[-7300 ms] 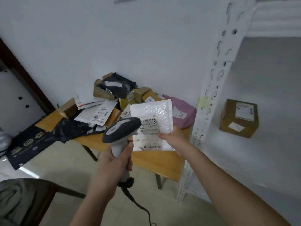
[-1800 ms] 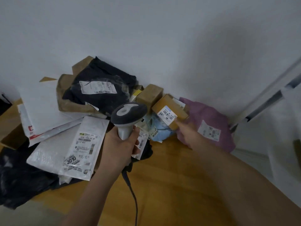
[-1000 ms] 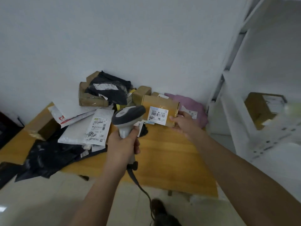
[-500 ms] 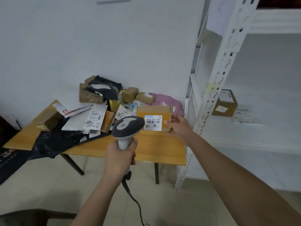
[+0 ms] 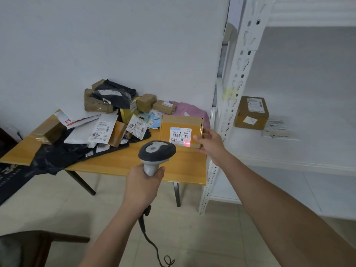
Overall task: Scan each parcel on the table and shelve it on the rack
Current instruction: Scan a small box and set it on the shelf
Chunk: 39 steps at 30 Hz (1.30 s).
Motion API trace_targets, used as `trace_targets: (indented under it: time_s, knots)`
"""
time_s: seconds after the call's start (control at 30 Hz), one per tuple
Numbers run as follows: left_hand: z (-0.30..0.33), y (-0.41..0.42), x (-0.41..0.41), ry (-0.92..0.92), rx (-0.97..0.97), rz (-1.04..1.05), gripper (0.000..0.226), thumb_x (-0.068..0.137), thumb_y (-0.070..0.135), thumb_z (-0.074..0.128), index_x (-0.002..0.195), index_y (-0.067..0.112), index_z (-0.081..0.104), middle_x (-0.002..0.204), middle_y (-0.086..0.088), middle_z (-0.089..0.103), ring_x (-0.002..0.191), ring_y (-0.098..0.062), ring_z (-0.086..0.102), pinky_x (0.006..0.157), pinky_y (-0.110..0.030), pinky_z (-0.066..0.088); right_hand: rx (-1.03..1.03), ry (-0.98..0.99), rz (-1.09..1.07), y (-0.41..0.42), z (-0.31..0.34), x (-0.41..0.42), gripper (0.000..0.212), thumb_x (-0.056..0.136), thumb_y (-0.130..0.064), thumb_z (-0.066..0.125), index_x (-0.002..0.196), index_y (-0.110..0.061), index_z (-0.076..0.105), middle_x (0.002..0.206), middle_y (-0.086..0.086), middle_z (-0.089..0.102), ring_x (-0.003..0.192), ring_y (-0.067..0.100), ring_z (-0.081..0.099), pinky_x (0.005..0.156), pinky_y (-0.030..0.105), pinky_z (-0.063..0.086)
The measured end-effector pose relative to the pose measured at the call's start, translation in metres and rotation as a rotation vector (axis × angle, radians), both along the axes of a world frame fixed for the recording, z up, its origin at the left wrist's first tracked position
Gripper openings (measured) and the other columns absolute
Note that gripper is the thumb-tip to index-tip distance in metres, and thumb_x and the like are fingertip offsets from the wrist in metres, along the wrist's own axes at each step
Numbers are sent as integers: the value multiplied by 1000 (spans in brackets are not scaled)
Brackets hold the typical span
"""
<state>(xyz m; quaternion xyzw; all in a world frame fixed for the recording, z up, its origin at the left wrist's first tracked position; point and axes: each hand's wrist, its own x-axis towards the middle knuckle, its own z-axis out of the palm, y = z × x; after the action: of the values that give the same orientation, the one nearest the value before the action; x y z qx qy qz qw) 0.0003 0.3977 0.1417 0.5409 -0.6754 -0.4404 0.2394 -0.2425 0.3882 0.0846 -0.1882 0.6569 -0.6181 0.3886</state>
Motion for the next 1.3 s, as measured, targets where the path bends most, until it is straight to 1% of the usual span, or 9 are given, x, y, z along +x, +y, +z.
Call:
trace_targets:
  time_s: [0.17, 0.33, 0.43, 0.63, 0.77, 0.87, 0.97, 1.13, 1.3]
  knots:
    - [5, 7, 4, 1, 16, 24, 39, 92, 27, 65, 65, 2, 51, 54, -13, 50, 46, -22, 45, 52, -29, 38, -13, -29, 13, 2, -3, 0, 53, 88, -6, 69, 136, -11, 47, 119, 3, 61, 108, 19, 61, 77, 33, 59]
    - [19, 12, 15, 62, 41, 66, 36, 92, 27, 66, 69, 3, 52, 57, -13, 50, 44, -19, 44, 40, -20, 38, -28, -50, 12, 2, -4, 6, 54, 88, -6, 68, 136, -13, 46, 122, 5, 60, 108, 20, 60, 83, 38, 59]
    - [25, 15, 23, 48, 17, 67, 36, 92, 27, 65, 69, 3, 51, 57, -13, 49, 43, -19, 43, 38, -20, 36, -34, -49, 14, 1, -3, 13, 49, 89, -5, 67, 133, -13, 48, 110, 0, 61, 98, 16, 61, 79, 34, 59]
    - [35, 18, 35, 30, -36, 55, 38, 92, 27, 65, 67, 3, 52, 57, -15, 49, 47, -21, 43, 48, -26, 36, -34, -55, 23, -1, -3, 26, 51, 89, -6, 68, 135, -12, 46, 113, 2, 60, 101, 16, 60, 75, 31, 58]
    - [34, 19, 36, 30, -35, 41, 39, 92, 28, 64, 66, 3, 51, 55, -14, 50, 42, -17, 43, 41, -21, 37, -28, -83, 18, 3, -2, 30, 49, 89, -6, 68, 133, -13, 47, 115, 3, 61, 105, 19, 60, 83, 38, 58]
    - [28, 21, 29, 77, -3, -4, 41, 92, 28, 64, 63, 4, 50, 49, -10, 52, 36, -9, 43, 37, -13, 36, 13, -151, 54, 17, 0, 22, 42, 89, -5, 67, 126, -13, 49, 110, 2, 63, 101, 20, 63, 77, 35, 59]
    - [19, 26, 9, 120, 26, -70, 39, 93, 30, 64, 67, 3, 55, 47, -6, 56, 38, -9, 47, 41, -15, 39, 62, -224, 83, 47, -5, -1, 42, 91, -2, 63, 130, -11, 52, 117, 7, 66, 109, 28, 63, 74, 37, 58]
    - [2, 46, -48, 264, 81, -118, 38, 94, 26, 63, 75, -6, 57, 49, -11, 54, 38, -13, 47, 40, -16, 39, -8, -434, -151, 128, -38, -57, 30, 98, -5, 51, 128, -5, 53, 125, 15, 62, 109, 32, 61, 79, 42, 55]
    - [-12, 62, -104, 322, 118, -126, 38, 95, 22, 61, 65, 2, 51, 43, -5, 48, 37, -14, 44, 43, -21, 41, -71, -496, -556, 180, -69, -109, 26, 99, -11, 50, 123, -3, 53, 126, 17, 59, 94, 26, 62, 74, 40, 55]
